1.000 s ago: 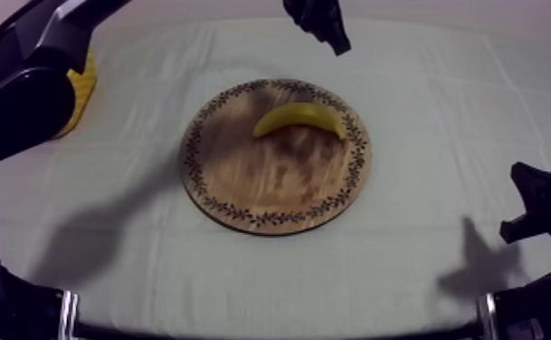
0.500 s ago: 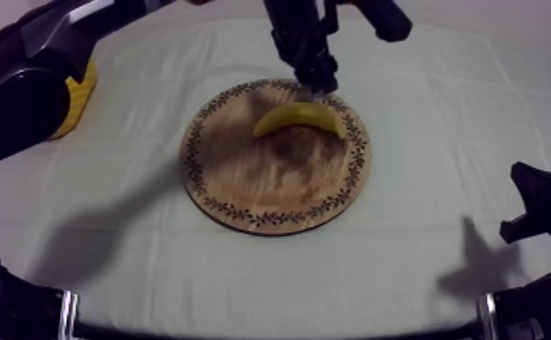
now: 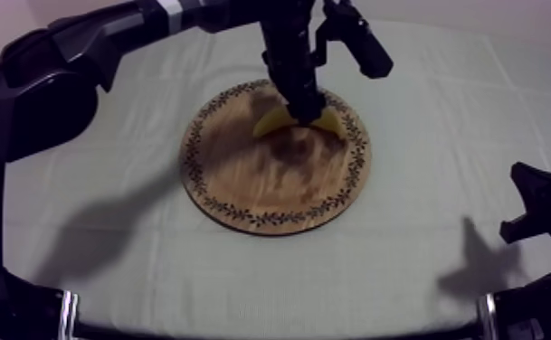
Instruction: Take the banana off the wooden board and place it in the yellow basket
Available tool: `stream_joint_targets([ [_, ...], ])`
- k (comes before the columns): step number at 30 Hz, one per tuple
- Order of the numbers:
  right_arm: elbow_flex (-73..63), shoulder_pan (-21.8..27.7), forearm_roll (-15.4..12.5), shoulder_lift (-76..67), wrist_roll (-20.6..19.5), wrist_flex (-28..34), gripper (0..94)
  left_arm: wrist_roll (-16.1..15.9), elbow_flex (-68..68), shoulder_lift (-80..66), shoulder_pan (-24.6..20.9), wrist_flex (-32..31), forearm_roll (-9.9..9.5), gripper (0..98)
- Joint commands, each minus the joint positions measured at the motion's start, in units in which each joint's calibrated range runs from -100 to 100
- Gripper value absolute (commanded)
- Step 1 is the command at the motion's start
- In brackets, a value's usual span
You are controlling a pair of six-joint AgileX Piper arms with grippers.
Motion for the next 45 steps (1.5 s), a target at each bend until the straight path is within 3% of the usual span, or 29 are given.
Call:
stream_joint_targets([
  [1, 0.0, 0.0, 0.0, 0.0, 0.0, 0.0, 0.2, -0.1, 0.0, 0.7, 0.0, -0.4, 0.0, 76.2],
  [11, 0.0, 0.0, 0.0, 0.0, 0.0, 0.0, 0.2, -0.2, -1.1, 4.6, 0.0, -1.2, 0.32, 71.5],
  [17, 0.0, 0.0, 0.0, 0.0, 0.0, 0.0, 0.2, -0.3, -2.9, 6.7, 0.2, -1.3, 0.76, 63.3],
  [27, 0.0, 0.0, 0.0, 0.0, 0.0, 0.0, 0.2, -0.3, -4.3, 9.3, 0.4, 0.7, 1.12, 19.5],
  [30, 0.0, 0.0, 0.0, 0.0, 0.0, 0.0, 0.2, 0.0, -3.8, 8.7, 0.6, 1.0, 1.15, 10.3],
  [45, 0.0, 0.0, 0.0, 0.0, 0.0, 0.0, 0.2, 4.9, 12.2, -16.6, -2.7, 0.7, 0.91, 4.8],
])
